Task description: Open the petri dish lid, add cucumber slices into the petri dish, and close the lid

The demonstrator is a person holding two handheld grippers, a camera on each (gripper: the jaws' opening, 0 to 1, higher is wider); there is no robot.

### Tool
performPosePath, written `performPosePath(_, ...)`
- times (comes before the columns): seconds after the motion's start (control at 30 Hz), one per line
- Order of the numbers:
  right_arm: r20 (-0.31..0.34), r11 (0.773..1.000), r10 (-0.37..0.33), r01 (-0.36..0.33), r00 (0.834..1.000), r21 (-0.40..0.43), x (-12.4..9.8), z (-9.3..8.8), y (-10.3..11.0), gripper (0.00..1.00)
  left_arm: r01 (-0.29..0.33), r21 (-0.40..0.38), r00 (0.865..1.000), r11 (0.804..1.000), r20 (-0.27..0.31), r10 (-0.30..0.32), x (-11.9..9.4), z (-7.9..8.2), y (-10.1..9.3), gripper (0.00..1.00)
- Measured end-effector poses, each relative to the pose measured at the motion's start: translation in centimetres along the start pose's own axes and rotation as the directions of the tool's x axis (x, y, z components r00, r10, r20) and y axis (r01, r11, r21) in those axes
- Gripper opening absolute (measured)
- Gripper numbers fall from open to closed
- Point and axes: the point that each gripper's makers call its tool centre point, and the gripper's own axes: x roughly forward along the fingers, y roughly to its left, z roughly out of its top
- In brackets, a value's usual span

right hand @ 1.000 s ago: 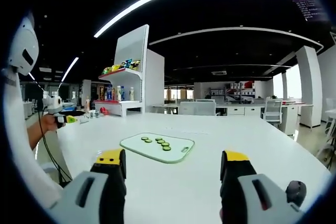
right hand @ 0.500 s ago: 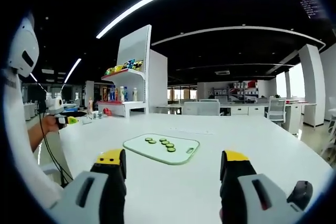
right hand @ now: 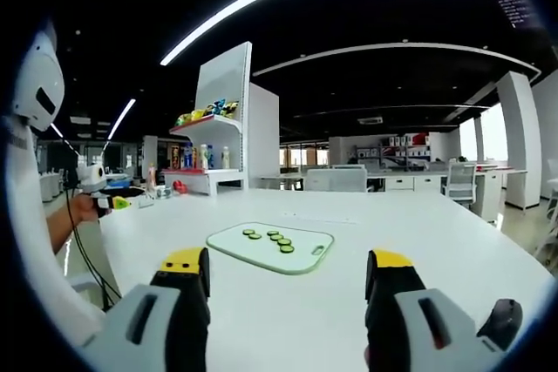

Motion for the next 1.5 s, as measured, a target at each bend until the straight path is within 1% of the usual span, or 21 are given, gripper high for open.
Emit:
performPosePath(0.4, -0.001, 1.0, -0.004, 0.004, 1.0, 0.001, -0.2, -0.3, -0.4, 0.72, -0.001, -0.002, 1.0, 1.0, -0.012, 0.001, -0.1, -0.5, -0.1, 0.73)
performPosePath(0.6, -0.004, 1.0, -0.007, 0.007, 1.0, -0.001, -0.4, -0.5, -0.4, 0.72, 0.001, -0.003, 1.0, 1.0, -0.007, -0.001, -0.1, -0.3, -0.1, 0.73)
performPosePath(0.8, 0.01, 1.0, -0.01, 0.01, 1.0, 0.0, -0.7, -0.2, -0.4, 0.72, 0.005, -0.006, 1.0, 1.0, -0.014, -0.005, 0.0, -0.5, -0.2, 0.73)
performPosePath(0.97, 0.001, 1.0, -0.014, 0.014, 1.0, 0.011, -0.7, -0.9, -0.4, 0.72, 0.011, 0.001, 1.0, 1.0, -0.015, -0.011, 0.2, -0.5, -0.3, 0.73)
performPosePath(1.17, 0.004, 1.0, -0.009, 0.009, 1.0, 0.005, -0.8, -0.5, -0.1, 0.72, 0.021, 0.005, 1.0, 1.0, -0.001, -0.021, 0.5, 0.0, -0.5, 0.73)
performPosePath(1.33, -0.013, 1.0, -0.013, 0.013, 1.0, -0.007, -0.5, -0.2, -0.1, 0.72, 0.025, 0.003, 1.0, 1.0, 0.003, -0.025, 0.4, -0.1, -0.7, 0.73)
performPosePath(1.43, -0.011, 1.0, -0.008, 0.008, 1.0, -0.011, -0.3, 0.0, 0.5, 0.72, 0.028, -0.003, 1.0, 1.0, -0.009, -0.028, 0.7, -0.6, -0.5, 0.73)
performPosePath(1.5, -0.009, 1.0, -0.005, 0.005, 1.0, -0.009, -0.2, 0.1, 0.7, 0.72, 0.03, -0.001, 0.999, 1.0, -0.013, -0.03, 0.7, -0.6, -0.5, 0.73)
